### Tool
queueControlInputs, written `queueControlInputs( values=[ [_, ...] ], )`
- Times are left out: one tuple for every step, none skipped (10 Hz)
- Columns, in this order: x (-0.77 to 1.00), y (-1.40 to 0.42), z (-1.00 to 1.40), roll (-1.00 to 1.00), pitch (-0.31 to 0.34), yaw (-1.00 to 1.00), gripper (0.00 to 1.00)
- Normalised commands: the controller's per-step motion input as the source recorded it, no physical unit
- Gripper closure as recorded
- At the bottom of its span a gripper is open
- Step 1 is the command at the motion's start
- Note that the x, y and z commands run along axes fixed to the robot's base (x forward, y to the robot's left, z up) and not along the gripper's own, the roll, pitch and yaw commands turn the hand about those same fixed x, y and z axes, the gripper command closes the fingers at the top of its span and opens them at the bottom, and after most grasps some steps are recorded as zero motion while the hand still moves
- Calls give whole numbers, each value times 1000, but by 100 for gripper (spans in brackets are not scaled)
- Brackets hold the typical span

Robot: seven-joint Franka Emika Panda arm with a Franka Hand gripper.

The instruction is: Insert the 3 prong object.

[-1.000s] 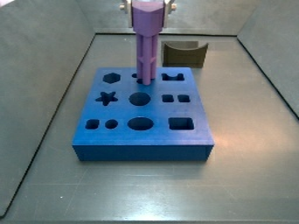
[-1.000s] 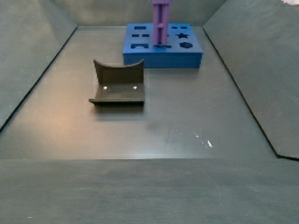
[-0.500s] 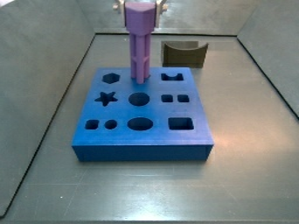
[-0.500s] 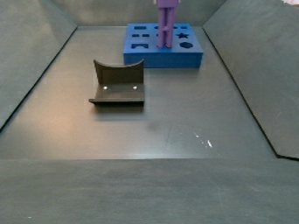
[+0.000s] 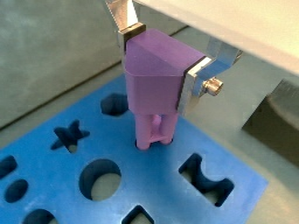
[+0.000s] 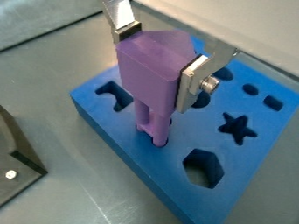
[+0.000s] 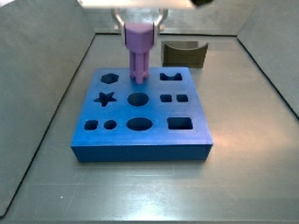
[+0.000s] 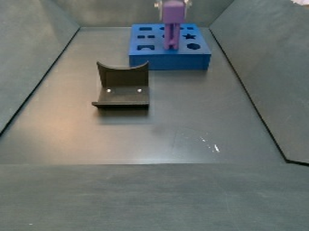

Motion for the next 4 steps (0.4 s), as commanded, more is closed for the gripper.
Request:
queueControlInputs(
  values=[
    [37, 37, -394, 77, -3, 0, 100],
    [0, 11, -129, -76, -123, 0, 100],
    [0, 54, -14, -73, -33, 0, 100],
    [0, 0, 0, 0, 0, 0, 100]
  ],
)
